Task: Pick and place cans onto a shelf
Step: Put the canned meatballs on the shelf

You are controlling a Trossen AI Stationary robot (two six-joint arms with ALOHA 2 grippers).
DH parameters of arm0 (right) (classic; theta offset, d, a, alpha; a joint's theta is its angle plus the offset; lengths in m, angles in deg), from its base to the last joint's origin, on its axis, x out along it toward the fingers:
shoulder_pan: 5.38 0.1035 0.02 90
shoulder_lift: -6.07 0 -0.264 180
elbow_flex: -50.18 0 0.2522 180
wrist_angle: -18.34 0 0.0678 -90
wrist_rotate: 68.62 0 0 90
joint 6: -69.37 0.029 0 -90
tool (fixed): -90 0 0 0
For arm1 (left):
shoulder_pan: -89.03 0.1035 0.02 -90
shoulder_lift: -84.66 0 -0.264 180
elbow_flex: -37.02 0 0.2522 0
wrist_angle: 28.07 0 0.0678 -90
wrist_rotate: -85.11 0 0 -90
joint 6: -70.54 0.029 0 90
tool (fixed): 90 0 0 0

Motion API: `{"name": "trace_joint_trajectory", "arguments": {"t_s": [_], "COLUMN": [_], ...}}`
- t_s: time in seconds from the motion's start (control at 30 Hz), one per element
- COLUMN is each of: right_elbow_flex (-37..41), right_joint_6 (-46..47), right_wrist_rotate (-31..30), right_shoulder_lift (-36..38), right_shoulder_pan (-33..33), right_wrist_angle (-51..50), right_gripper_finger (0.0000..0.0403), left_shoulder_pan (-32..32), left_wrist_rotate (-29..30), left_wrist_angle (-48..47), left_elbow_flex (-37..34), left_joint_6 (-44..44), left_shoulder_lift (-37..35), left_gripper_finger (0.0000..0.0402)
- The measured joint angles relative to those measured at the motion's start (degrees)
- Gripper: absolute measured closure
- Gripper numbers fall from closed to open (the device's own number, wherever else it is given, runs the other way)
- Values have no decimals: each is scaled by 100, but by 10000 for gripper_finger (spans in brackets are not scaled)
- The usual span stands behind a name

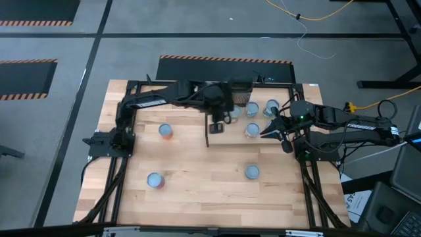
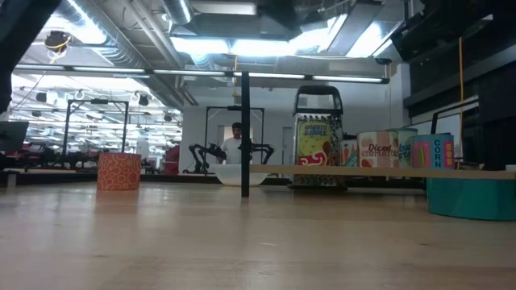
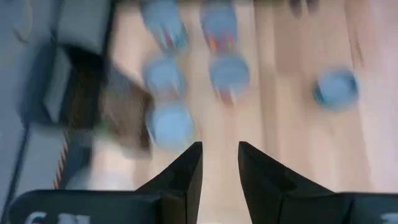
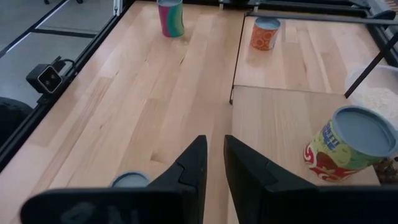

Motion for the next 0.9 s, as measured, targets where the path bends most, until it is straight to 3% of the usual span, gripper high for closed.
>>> {"name": "trace_joint_trajectory", "arguments": {"t_s": [0.27,0.5,0.67,0.9], "right_elbow_flex": [0,0,0,0], "right_joint_6": [122,135,133,118], "right_wrist_rotate": [3,3,3,3], "right_shoulder_lift": [-44,-42,-44,-42], "right_shoulder_pan": [7,7,7,9], "right_wrist_angle": [-50,-53,-51,-35], "right_gripper_finger": [343,343,343,343], "left_shoulder_pan": [-559,-998,-999,-985], "left_wrist_rotate": [149,137,-24,-99], "left_wrist_angle": [-1814,-1951,-1601,430], "left_elbow_flex": [-10,-805,-2441,-5580], "left_joint_6": [-754,-1046,-1607,-2541], "left_shoulder_lift": [-186,-320,-1088,-2936], "left_gripper_finger": [307,307,307,307]}}
